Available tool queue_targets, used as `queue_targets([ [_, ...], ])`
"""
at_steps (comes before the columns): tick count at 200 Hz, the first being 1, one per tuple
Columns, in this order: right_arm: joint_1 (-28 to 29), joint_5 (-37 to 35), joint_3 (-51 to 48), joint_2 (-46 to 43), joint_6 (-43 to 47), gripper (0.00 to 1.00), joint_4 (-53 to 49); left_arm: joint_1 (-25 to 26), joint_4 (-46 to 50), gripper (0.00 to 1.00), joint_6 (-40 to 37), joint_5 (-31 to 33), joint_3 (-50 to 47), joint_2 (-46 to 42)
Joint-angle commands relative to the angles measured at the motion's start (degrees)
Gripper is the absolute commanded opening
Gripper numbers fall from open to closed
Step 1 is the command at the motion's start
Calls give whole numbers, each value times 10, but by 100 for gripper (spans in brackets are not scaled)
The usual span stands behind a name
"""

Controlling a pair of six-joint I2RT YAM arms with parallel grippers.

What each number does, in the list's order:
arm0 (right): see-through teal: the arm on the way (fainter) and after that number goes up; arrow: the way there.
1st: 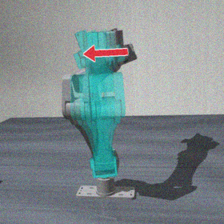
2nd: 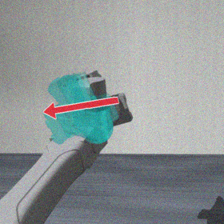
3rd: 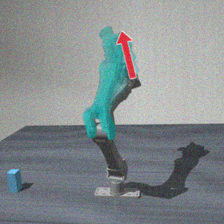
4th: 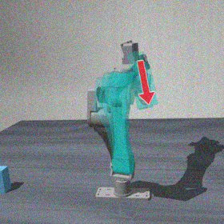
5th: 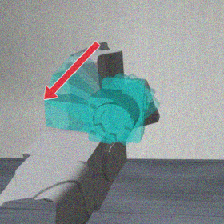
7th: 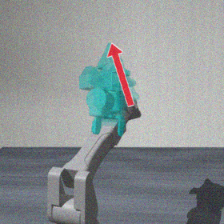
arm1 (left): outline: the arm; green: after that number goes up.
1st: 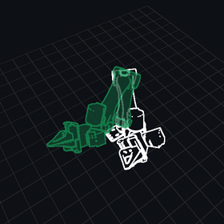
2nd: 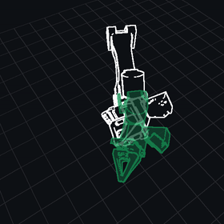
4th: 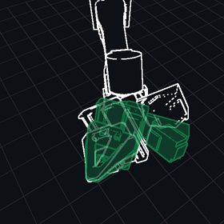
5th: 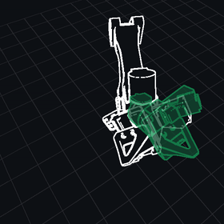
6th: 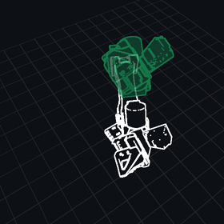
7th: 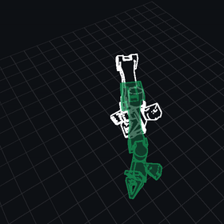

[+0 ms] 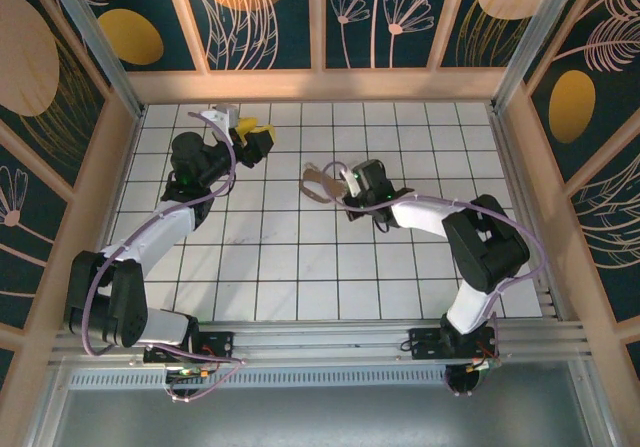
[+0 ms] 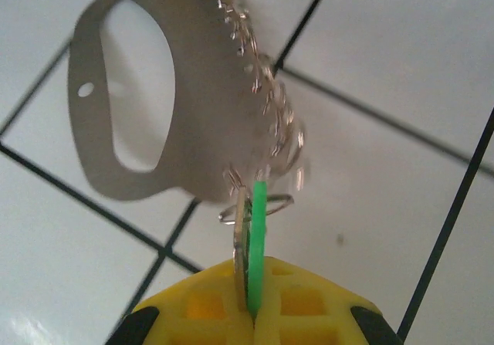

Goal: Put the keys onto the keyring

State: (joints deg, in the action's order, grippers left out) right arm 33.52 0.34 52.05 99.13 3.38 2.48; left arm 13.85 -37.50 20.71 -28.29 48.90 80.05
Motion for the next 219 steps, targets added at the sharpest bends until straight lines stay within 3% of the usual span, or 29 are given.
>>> queue_targets([
  [1, 10, 21, -20, -27, -33, 0, 11, -3, -22, 60, 11, -15, 20, 5],
  [105, 51, 39, -67, -41, -50, 0, -17, -3, -22, 62, 22, -29, 33, 18],
  [118, 58, 73, -74, -60, -47, 24, -39, -3, -14, 63, 21, -34, 38, 18],
  [133, 58, 124, -87, -105, -55, 43, -53, -3, -3, 68, 18, -46, 46, 21],
  [137, 58, 129, -90, -121, -57, 57, -57, -4, 0, 69, 18, -47, 47, 22],
  [147, 55, 128, -92, -156, -65, 67, -68, -3, 2, 72, 18, -49, 48, 22],
  [177, 17, 145, -80, -241, -93, 75, -80, -3, -7, 86, 27, -44, 43, 15],
  [180, 13, 148, -78, -248, -95, 75, -79, -3, -7, 96, 27, -42, 41, 14],
  [183, 9, 149, -76, -255, -98, 76, -78, -3, -9, 98, 28, -42, 40, 12],
  [219, -40, 61, -64, -319, -128, 85, -49, -3, 5, 99, 16, 26, 24, -19],
])
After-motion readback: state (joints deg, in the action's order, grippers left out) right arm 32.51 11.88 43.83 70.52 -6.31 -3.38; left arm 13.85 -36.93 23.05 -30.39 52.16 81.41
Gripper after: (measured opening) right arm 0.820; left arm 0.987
